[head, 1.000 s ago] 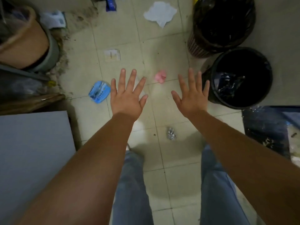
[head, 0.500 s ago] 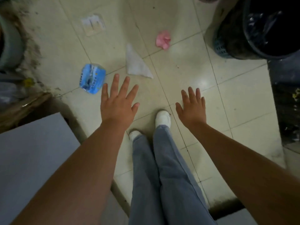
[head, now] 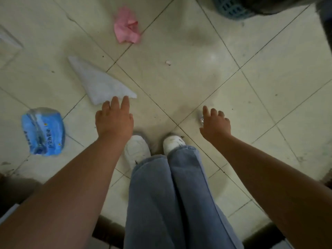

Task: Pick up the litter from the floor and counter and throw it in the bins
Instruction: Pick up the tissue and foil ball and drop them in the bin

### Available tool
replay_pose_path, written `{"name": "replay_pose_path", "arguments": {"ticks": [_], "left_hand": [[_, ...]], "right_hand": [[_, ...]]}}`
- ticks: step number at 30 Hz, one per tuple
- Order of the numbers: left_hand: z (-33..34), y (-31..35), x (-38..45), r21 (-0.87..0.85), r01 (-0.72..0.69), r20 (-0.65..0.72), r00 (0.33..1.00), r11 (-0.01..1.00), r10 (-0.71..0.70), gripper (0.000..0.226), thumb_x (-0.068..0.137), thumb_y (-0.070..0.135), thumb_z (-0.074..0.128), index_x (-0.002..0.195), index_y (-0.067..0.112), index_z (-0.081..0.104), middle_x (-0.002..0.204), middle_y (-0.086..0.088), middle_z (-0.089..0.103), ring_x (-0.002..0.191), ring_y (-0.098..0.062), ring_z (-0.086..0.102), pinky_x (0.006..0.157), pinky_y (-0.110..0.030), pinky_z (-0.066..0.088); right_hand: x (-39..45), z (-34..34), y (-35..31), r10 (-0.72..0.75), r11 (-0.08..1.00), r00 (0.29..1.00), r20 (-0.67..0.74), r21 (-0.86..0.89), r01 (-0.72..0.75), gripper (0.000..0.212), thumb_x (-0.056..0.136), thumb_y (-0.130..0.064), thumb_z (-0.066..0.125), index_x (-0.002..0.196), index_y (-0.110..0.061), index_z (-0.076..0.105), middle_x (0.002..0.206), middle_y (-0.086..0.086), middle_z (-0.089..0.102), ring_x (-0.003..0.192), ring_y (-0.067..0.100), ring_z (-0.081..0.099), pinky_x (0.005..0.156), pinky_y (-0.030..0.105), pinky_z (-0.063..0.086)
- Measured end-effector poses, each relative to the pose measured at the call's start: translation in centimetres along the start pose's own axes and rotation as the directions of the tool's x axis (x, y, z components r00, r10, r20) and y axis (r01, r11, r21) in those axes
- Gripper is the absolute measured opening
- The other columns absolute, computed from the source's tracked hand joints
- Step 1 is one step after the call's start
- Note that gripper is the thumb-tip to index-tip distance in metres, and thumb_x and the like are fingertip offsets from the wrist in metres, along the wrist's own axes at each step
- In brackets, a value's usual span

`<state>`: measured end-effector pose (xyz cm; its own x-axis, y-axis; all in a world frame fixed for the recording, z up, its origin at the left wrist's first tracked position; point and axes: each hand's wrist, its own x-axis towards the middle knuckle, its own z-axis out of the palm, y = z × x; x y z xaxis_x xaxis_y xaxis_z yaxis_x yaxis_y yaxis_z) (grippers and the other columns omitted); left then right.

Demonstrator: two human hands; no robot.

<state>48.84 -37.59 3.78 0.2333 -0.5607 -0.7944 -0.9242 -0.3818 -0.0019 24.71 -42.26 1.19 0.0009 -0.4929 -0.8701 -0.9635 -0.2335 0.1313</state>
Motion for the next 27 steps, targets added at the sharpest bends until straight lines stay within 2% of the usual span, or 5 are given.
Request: {"name": "replay_pose_path", "arguments": {"ticks": [3, 5, 10, 19, 27], "left_hand": [[1.9, 0.4, 5.0, -0.198, 0.185, 0.103, 0.981, 0.963, -0.167, 0.058, 0.096, 0.027, 0.042, 0.146, 0.014, 0.013, 0.146, -0.022, 0.028, 0.128, -0.041, 0.034, 0.099, -0.049, 0.038], [3.0, 0.4, 7.5, -0.221, 0.231, 0.102, 0.972, 0.948, -0.213, 0.06, 0.096, 0.025, 0.044, 0.146, 0.017, 0.012, 0.142, -0.026, 0.03, 0.125, -0.043, 0.036, 0.099, -0.051, 0.038], [4.2, -0.3, 10.6, -0.091, 0.093, -0.049, 0.994, 0.992, -0.098, 0.045, 0.094, 0.009, 0.044, 0.138, 0.013, 0.034, 0.133, -0.026, 0.041, 0.119, -0.041, 0.042, 0.094, -0.05, 0.04], [4.6, 0.0, 11.5, 0.178, -0.167, -0.092, 0.978, 0.97, 0.185, 0.021, 0.087, -0.006, 0.043, 0.099, -0.005, 0.06, 0.105, -0.025, 0.059, 0.096, -0.037, 0.055, 0.076, -0.042, 0.041], [-1.7, 0.8, 5.8, -0.042, -0.238, -0.286, 0.934, 0.97, 0.216, 0.02, 0.091, 0.004, 0.046, 0.101, -0.003, 0.061, 0.102, -0.024, 0.062, 0.093, -0.034, 0.057, 0.061, -0.033, 0.032]], "right_hand": [[3.6, 2.8, -0.1, 0.101, 0.992, 0.995, -0.013, 0.076, -0.1, 0.082, 0.085, -0.01, 0.057, 0.142, -0.017, -0.001, 0.142, 0.022, 0.03, 0.119, 0.037, 0.042, 0.093, 0.044, 0.045], [5.3, 4.2, -0.2, 0.147, 0.978, 0.987, -0.058, 0.157, -0.136, 0.073, 0.085, -0.003, 0.053, 0.14, -0.013, 0.007, 0.13, 0.026, 0.043, 0.109, 0.038, 0.048, 0.086, 0.045, 0.047], [6.5, 5.0, -2.6, 0.143, 0.927, 0.962, -0.232, 0.371, -0.048, 0.033, 0.09, -0.01, 0.044, 0.121, -0.001, 0.037, 0.113, 0.026, 0.056, 0.101, 0.039, 0.052, 0.084, 0.045, 0.045], [7.7, 1.7, -8.5, -0.027, 0.863, 0.929, -0.368, 0.461, 0.207, 0.034, 0.088, -0.015, 0.048, 0.12, -0.005, 0.042, 0.116, 0.018, 0.056, 0.105, 0.034, 0.051, 0.087, 0.041, 0.043], [2.3, -3.5, -7.8, 0.002, 0.756, 0.926, -0.378, 0.606, 0.246, 0.04, 0.085, -0.015, 0.052, 0.124, -0.006, 0.045, 0.121, 0.018, 0.052, 0.103, 0.035, 0.054, 0.083, 0.04, 0.047]]}}
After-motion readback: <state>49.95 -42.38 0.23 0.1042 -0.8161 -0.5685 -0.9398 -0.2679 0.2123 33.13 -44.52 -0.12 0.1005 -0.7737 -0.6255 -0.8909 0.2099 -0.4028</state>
